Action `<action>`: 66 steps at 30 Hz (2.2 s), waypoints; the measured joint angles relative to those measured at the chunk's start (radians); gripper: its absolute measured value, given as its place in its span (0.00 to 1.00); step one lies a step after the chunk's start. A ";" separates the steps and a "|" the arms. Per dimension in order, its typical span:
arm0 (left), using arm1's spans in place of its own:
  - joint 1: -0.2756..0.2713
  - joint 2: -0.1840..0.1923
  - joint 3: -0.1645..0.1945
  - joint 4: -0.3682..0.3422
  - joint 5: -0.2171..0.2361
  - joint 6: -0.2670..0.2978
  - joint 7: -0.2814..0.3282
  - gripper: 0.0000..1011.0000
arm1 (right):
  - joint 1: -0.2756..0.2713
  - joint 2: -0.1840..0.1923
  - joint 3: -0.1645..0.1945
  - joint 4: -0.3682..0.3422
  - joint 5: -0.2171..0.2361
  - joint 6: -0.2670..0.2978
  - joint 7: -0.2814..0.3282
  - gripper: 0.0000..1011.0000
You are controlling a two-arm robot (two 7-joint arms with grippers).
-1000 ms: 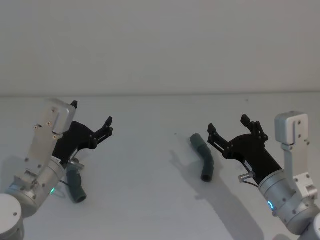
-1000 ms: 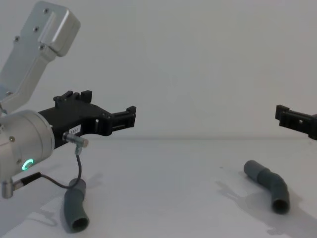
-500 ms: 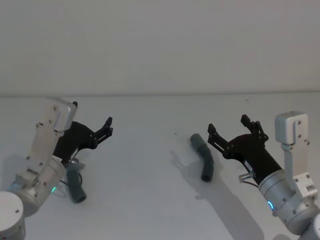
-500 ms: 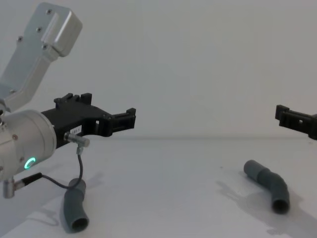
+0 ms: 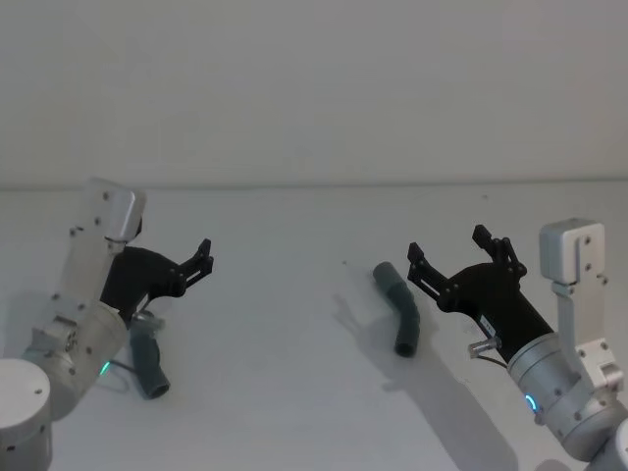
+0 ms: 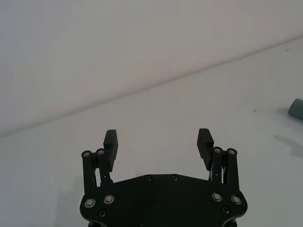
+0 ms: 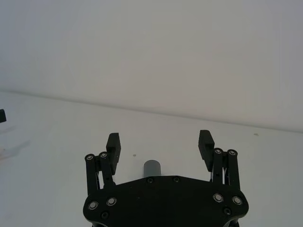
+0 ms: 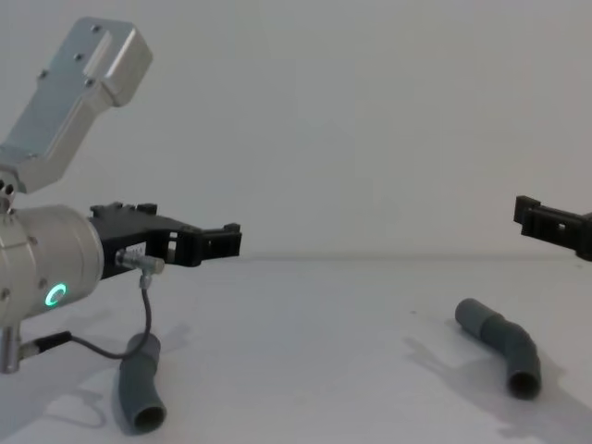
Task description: Use both hands to pick up one end of the pipe from the table, align the ends, and insert them.
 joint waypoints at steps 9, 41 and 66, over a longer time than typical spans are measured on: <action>0.043 -0.021 -0.038 -0.054 -0.043 0.128 0.029 0.99 | 0.000 0.000 0.000 0.000 0.000 0.000 0.000 0.99; 0.168 -0.094 -0.123 -0.158 -0.120 0.297 0.089 0.99 | 0.000 0.000 0.000 0.000 0.000 0.000 0.000 0.99; 0.225 -0.156 -0.150 -0.225 -0.121 0.401 0.163 0.99 | 0.000 0.000 0.000 0.000 0.000 0.000 0.000 0.99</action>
